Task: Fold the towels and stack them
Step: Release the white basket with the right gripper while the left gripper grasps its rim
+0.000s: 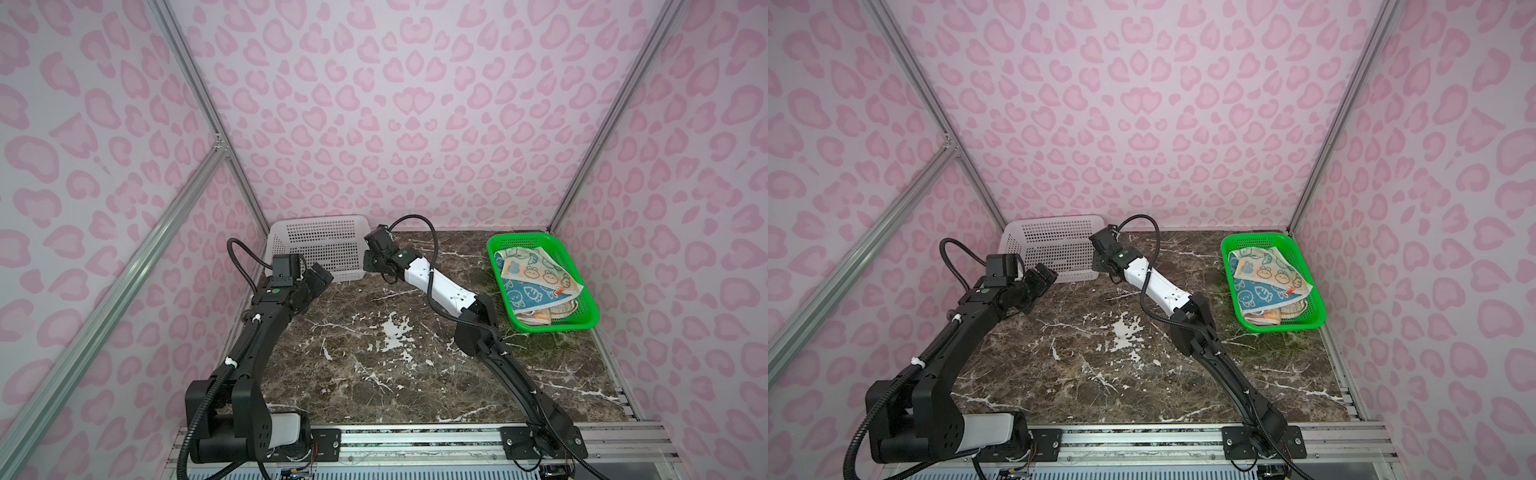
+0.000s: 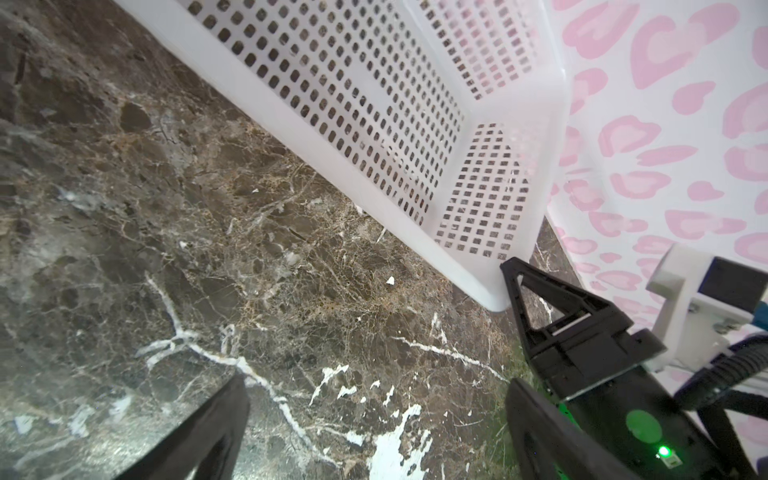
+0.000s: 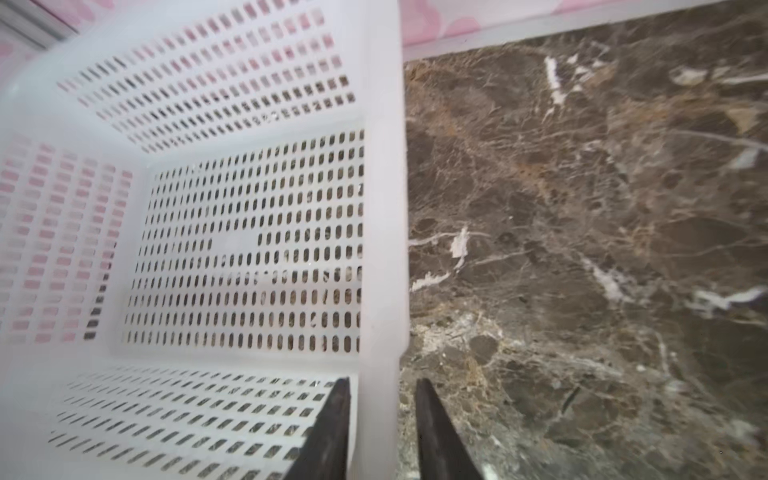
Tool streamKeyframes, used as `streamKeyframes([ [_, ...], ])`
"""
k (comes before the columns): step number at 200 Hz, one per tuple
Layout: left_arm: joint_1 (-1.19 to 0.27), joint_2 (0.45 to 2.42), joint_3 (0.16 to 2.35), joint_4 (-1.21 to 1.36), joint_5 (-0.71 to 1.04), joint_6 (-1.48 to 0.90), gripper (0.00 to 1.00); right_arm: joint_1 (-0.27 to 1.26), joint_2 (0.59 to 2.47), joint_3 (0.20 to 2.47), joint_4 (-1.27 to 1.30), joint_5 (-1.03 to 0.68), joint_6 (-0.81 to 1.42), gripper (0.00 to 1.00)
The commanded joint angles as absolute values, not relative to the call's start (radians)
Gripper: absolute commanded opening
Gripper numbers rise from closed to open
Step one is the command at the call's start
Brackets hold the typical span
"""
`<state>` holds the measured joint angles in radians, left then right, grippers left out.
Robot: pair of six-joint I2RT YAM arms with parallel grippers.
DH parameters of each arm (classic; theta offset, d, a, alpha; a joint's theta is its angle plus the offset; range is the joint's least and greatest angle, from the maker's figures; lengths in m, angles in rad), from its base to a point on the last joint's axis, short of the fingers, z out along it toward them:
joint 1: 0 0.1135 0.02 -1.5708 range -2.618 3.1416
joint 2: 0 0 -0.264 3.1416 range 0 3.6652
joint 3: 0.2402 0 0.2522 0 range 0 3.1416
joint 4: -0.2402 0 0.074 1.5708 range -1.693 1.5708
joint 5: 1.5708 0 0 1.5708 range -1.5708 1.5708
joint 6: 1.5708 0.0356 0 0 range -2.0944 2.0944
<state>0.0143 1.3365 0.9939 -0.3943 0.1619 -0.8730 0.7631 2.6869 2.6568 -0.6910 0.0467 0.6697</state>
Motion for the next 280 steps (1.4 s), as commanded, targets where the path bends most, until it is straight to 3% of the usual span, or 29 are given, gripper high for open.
streamKeyframes([
  [1, 0.026, 1.337, 0.988, -0.373, 0.127, -0.956, 0.97, 0.763, 2.688, 2.649, -0.777, 0.043, 0.640, 0.40],
  [65, 0.028, 1.448, 1.051, -0.356, 0.139, -1.060, 0.97, 0.766, 2.562, 2.587, -0.705, 0.063, 0.548, 0.79],
  [113, 0.035, 1.487, 1.068, -0.335, 0.075, -1.137, 0.97, 0.753, 2.409, 2.462, -0.701, 0.074, 0.420, 0.92],
  [166, 0.052, 1.600, 1.110, -0.277, 0.074, -1.249, 0.97, 0.727, 2.077, 1.944, -0.482, 0.100, 0.301, 0.99],
  [190, 0.056, 1.654, 1.152, -0.271, 0.073, -1.265, 0.90, 0.719, 1.979, 1.776, -0.413, 0.105, 0.262, 0.99],
  [234, 0.057, 1.705, 1.193, -0.280, 0.070, -1.251, 0.58, 0.701, 1.866, 1.581, -0.343, 0.143, 0.242, 0.99],
  [280, 0.058, 1.739, 1.204, -0.308, 0.075, -1.232, 0.42, 0.649, 1.806, 1.502, -0.306, 0.111, 0.265, 0.99],
])
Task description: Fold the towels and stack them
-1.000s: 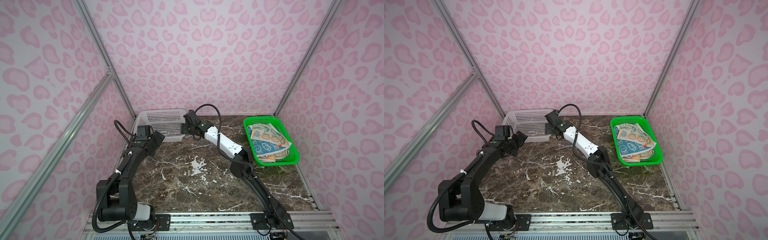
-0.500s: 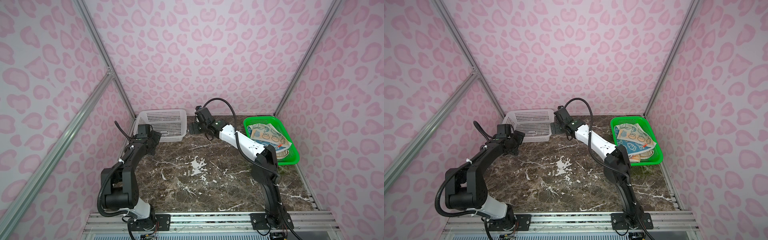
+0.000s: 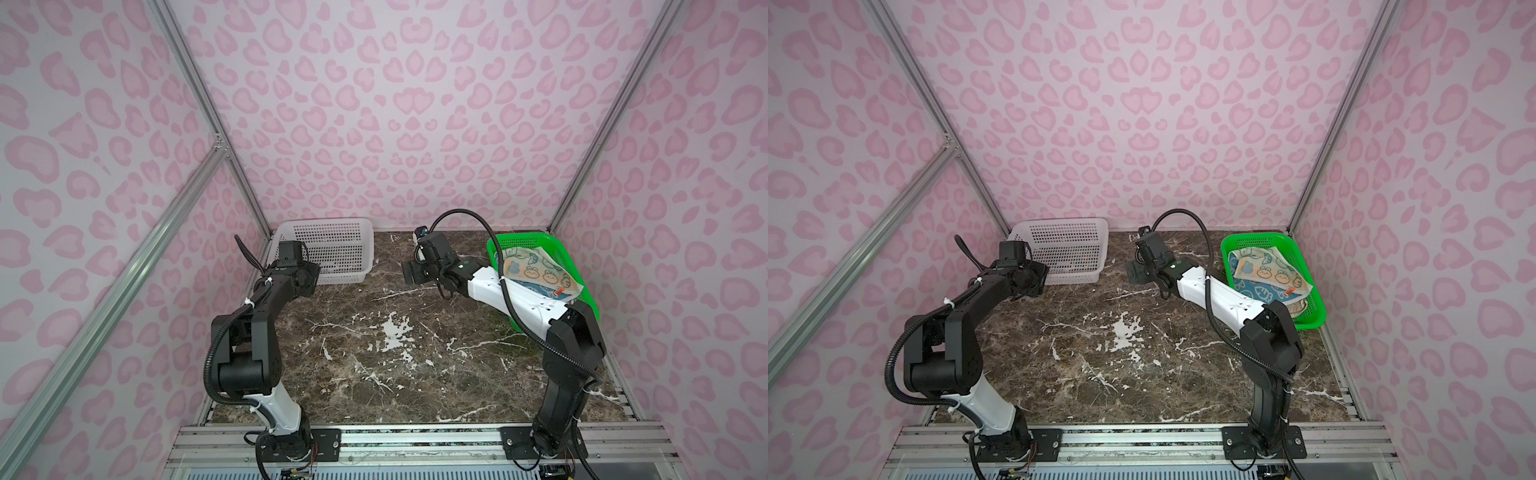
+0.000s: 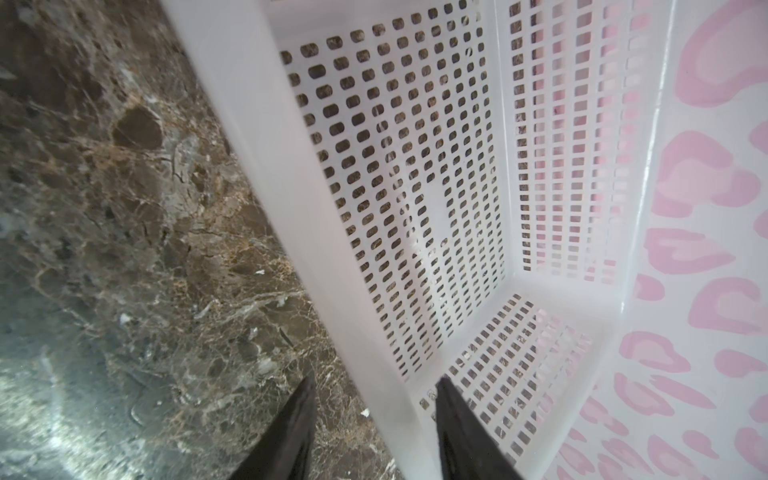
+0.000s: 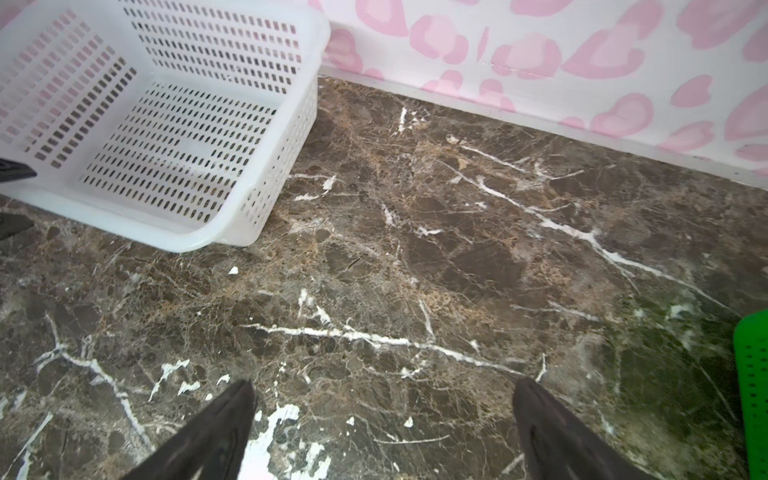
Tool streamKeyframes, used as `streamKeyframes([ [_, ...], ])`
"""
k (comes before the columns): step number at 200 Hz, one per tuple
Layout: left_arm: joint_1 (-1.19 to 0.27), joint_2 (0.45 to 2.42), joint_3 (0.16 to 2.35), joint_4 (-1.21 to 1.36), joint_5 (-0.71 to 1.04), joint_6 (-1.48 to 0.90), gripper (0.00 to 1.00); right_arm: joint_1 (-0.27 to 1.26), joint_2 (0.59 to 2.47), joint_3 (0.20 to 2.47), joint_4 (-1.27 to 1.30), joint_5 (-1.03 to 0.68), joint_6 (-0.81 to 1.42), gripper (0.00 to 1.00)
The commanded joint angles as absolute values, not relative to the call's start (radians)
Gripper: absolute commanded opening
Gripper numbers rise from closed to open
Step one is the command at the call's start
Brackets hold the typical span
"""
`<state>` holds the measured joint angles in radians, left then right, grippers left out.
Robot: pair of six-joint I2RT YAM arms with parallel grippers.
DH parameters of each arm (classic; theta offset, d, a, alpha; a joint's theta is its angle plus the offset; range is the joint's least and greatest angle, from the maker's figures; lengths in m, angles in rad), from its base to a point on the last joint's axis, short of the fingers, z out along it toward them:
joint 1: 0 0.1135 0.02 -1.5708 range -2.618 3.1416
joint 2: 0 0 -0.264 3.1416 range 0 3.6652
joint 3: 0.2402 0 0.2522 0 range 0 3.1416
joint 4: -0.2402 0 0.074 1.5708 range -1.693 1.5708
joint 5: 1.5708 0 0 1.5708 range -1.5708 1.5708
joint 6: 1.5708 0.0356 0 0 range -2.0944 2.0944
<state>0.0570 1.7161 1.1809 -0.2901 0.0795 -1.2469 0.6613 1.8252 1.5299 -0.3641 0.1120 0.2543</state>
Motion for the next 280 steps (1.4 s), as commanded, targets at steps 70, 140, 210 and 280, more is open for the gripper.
streamKeyframes([
  [70, 0.062, 1.753, 1.208, -0.313, 0.084, -1.218, 0.03, 0.644, 1.813, 1.497, -0.304, 0.090, 0.261, 0.99],
  [140, 0.133, 1.738, 1.208, -0.287, 0.090, -1.288, 0.03, 0.646, 1.811, 1.494, -0.300, 0.064, 0.245, 0.99],
  [210, 0.198, 1.792, 1.284, -0.284, 0.060, -1.313, 0.03, 0.651, 1.819, 1.494, -0.307, 0.066, 0.235, 0.99],
  [280, 0.199, 1.824, 1.276, -0.278, 0.081, -1.342, 0.09, 0.635, 1.821, 1.459, -0.307, 0.048, 0.255, 0.99],
])
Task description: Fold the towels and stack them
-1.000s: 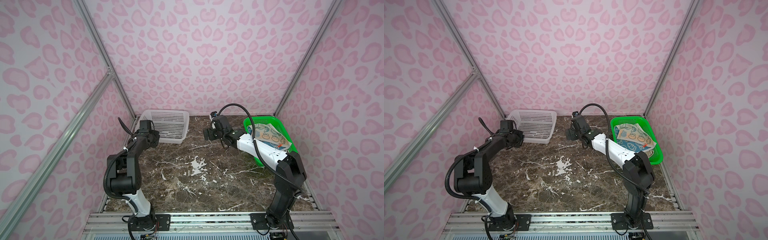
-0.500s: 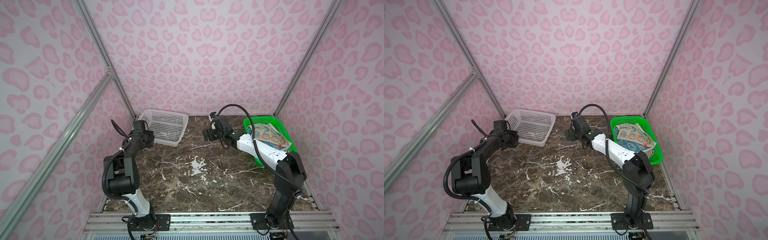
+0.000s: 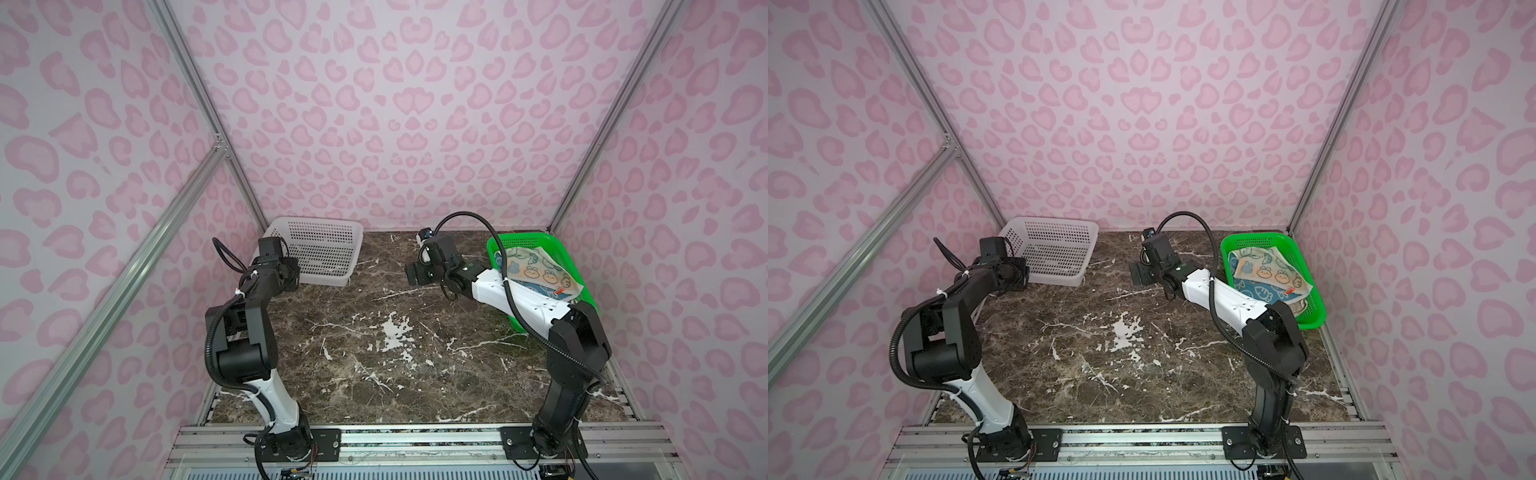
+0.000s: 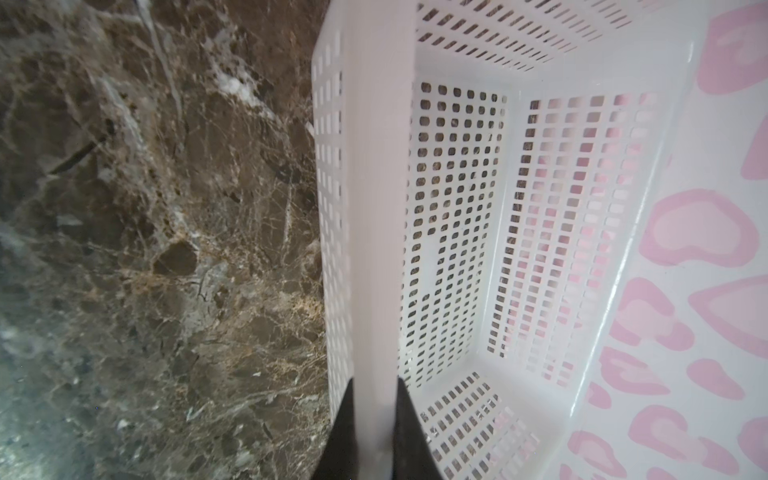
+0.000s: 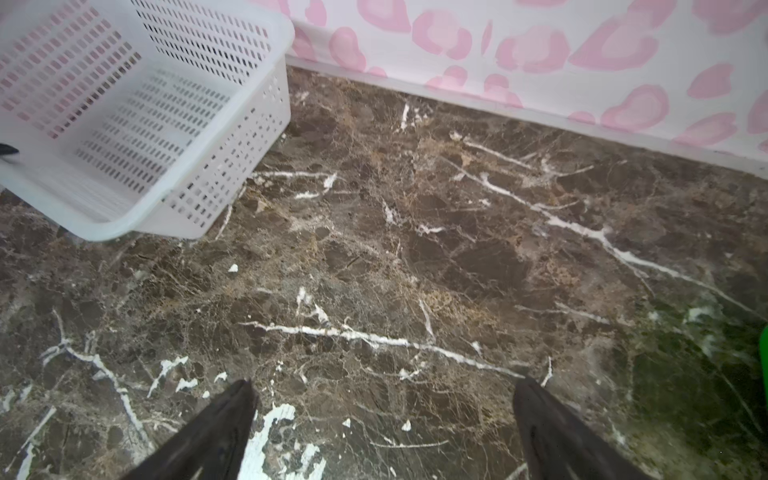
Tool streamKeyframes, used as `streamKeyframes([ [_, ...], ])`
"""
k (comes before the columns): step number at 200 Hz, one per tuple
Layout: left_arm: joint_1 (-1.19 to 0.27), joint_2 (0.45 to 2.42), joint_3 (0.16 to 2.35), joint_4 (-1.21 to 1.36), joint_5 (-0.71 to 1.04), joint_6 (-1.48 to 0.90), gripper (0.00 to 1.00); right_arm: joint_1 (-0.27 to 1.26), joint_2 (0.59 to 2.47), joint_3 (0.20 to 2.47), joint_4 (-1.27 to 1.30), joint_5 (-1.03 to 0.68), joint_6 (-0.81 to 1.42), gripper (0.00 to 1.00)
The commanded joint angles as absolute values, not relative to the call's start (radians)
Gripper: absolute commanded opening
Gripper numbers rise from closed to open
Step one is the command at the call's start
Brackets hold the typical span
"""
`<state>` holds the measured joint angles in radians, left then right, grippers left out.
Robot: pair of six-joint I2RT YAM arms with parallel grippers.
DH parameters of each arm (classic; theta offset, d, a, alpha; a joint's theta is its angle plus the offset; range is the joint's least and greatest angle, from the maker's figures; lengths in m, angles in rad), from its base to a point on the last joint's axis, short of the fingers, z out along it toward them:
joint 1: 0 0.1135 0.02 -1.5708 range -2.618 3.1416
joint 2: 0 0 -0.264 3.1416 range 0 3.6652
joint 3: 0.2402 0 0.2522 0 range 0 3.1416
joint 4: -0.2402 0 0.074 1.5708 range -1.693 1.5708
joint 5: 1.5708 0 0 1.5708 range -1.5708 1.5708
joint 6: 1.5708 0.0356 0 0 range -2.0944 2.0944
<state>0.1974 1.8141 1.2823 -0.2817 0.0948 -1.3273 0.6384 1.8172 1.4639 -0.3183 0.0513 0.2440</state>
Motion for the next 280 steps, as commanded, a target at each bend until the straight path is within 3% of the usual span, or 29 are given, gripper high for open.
streamKeyframes([
  [1, 0.199, 1.823, 1.276, -0.278, 0.083, -1.342, 0.09, 0.635, 1.820, 1.459, -0.307, 0.049, 0.255, 0.99],
  [17, 0.199, 1.809, 1.251, -0.277, 0.083, -1.356, 0.13, 0.628, 1.816, 1.457, -0.307, 0.043, 0.259, 0.99],
  [33, 0.199, 1.793, 1.227, -0.266, 0.080, -1.362, 0.23, 0.617, 1.813, 1.457, -0.307, 0.029, 0.267, 0.99],
  [72, 0.199, 1.767, 1.220, -0.268, 0.087, -1.333, 0.71, 0.606, 1.797, 1.454, -0.317, 0.034, 0.271, 0.99],
  [76, 0.198, 1.762, 1.218, -0.269, 0.081, -1.328, 0.79, 0.604, 1.794, 1.453, -0.317, 0.032, 0.272, 0.99],
  [82, 0.198, 1.754, 1.216, -0.271, 0.070, -1.320, 0.99, 0.603, 1.790, 1.449, -0.316, 0.031, 0.273, 0.99],
  [120, 0.193, 1.701, 1.211, -0.273, 0.060, -1.268, 0.98, 0.571, 1.741, 1.420, -0.322, 0.064, 0.277, 0.99],
  [151, 0.149, 1.591, 1.202, -0.288, -0.006, -1.185, 0.98, 0.454, 1.690, 1.399, -0.391, 0.135, 0.334, 0.99],
  [206, -0.109, 1.410, 1.217, -0.226, -0.126, -0.946, 0.98, 0.127, 1.635, 1.271, -0.405, 0.137, 0.528, 0.99],
  [237, -0.247, 1.453, 1.264, -0.140, -0.019, -0.842, 0.98, 0.004, 1.695, 1.266, -0.381, 0.100, 0.581, 0.99],
  [280, -0.378, 1.630, 1.461, -0.128, 0.050, -0.737, 0.98, -0.051, 1.851, 1.368, -0.393, 0.121, 0.613, 0.98],
])
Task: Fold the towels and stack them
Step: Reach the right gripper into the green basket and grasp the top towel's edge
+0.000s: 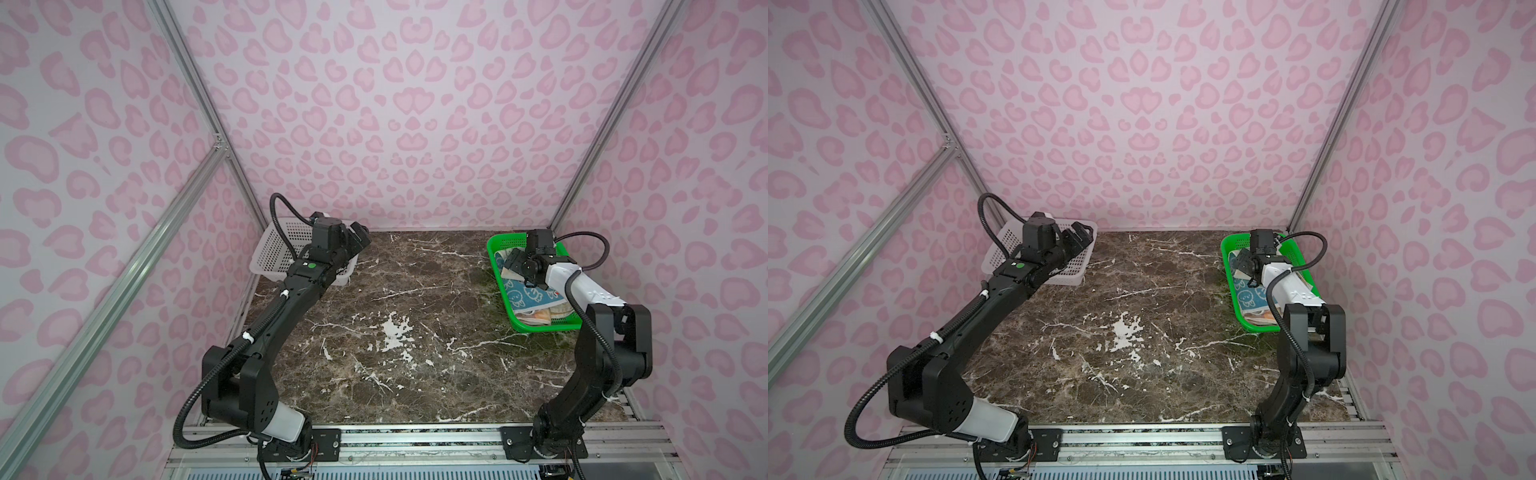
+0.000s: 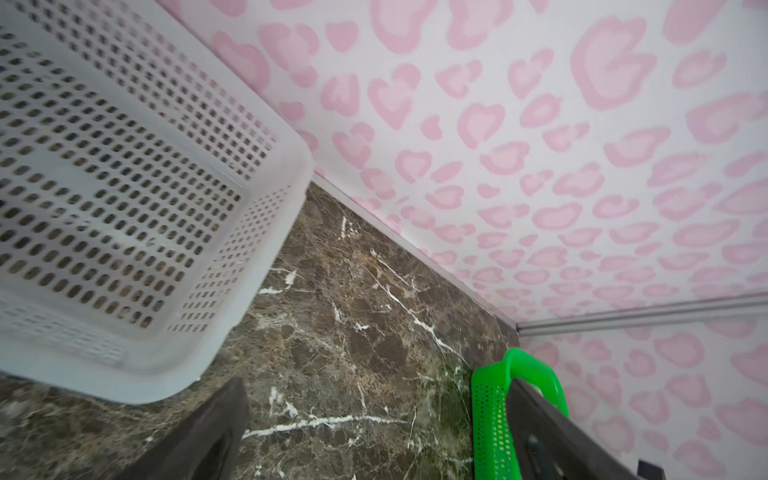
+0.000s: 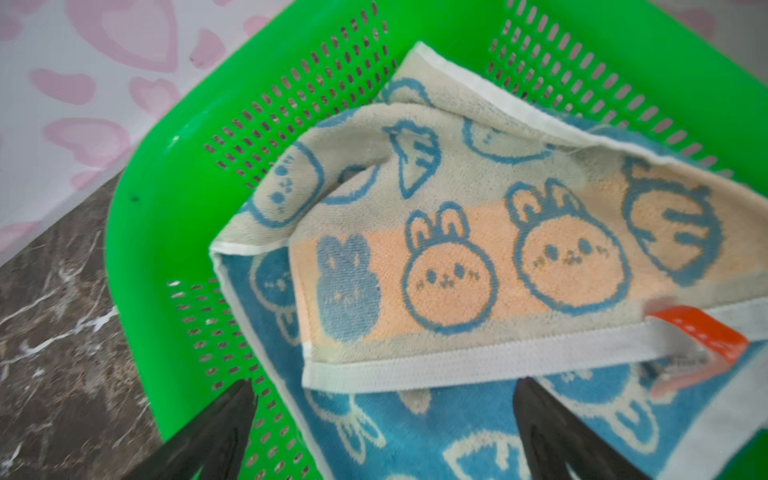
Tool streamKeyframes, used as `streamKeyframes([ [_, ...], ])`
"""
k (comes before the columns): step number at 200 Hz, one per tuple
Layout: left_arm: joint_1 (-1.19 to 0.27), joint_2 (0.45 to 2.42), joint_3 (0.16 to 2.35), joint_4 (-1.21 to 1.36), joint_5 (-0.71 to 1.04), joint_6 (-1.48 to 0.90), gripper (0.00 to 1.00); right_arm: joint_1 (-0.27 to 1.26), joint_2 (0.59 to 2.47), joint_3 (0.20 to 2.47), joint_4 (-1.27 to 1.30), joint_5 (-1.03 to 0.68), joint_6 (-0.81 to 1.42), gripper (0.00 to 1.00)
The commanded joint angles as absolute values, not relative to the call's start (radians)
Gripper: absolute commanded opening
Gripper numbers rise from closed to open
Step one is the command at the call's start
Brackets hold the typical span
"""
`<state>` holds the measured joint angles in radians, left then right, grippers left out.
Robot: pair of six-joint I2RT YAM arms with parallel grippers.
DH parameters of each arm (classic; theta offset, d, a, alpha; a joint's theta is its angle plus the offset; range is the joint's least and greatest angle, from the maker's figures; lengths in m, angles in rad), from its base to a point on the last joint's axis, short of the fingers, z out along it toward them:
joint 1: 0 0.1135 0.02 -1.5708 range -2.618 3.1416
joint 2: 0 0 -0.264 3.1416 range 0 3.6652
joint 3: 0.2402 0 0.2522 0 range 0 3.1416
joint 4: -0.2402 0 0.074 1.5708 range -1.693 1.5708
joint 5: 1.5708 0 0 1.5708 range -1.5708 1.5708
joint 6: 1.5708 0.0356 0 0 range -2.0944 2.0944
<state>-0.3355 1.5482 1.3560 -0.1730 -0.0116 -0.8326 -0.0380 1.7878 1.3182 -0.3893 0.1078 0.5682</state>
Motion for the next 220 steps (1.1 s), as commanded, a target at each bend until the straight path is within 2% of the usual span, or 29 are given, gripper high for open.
streamKeyframes([
  [1, -0.381, 1.636, 1.466, -0.130, 0.051, -0.736, 0.98, -0.052, 1.854, 1.371, -0.394, 0.123, 0.614, 0.98],
  [29, -0.401, 1.766, 1.608, -0.152, 0.142, -0.720, 0.98, -0.050, 1.925, 1.411, -0.404, 0.164, 0.693, 0.89],
  [73, -0.401, 1.850, 1.693, -0.241, 0.262, -0.612, 0.98, 0.004, 2.023, 1.524, -0.508, 0.236, 0.839, 0.62],
  [93, -0.392, 1.876, 1.732, -0.273, 0.332, -0.624, 0.98, 0.002, 2.062, 1.640, -0.643, 0.236, 0.876, 0.50],
  [125, -0.385, 1.920, 1.819, -0.385, 0.402, -0.621, 0.98, -0.004, 2.096, 1.777, -0.792, 0.259, 0.855, 0.37],
  [146, -0.387, 1.859, 1.694, -0.342, 0.356, -0.620, 0.98, -0.008, 2.089, 1.722, -0.733, 0.250, 0.844, 0.40],
  [168, -0.394, 1.765, 1.539, -0.267, 0.323, -0.635, 0.98, -0.003, 2.068, 1.612, -0.619, 0.211, 0.808, 0.51],
  [201, -0.407, 1.665, 1.448, -0.335, 0.284, -0.649, 0.98, 0.011, 1.997, 1.496, -0.542, 0.179, 0.760, 0.67],
  [220, -0.408, 1.613, 1.383, -0.369, 0.299, -0.677, 0.98, 0.025, 1.953, 1.444, -0.600, 0.190, 0.764, 0.68],
])
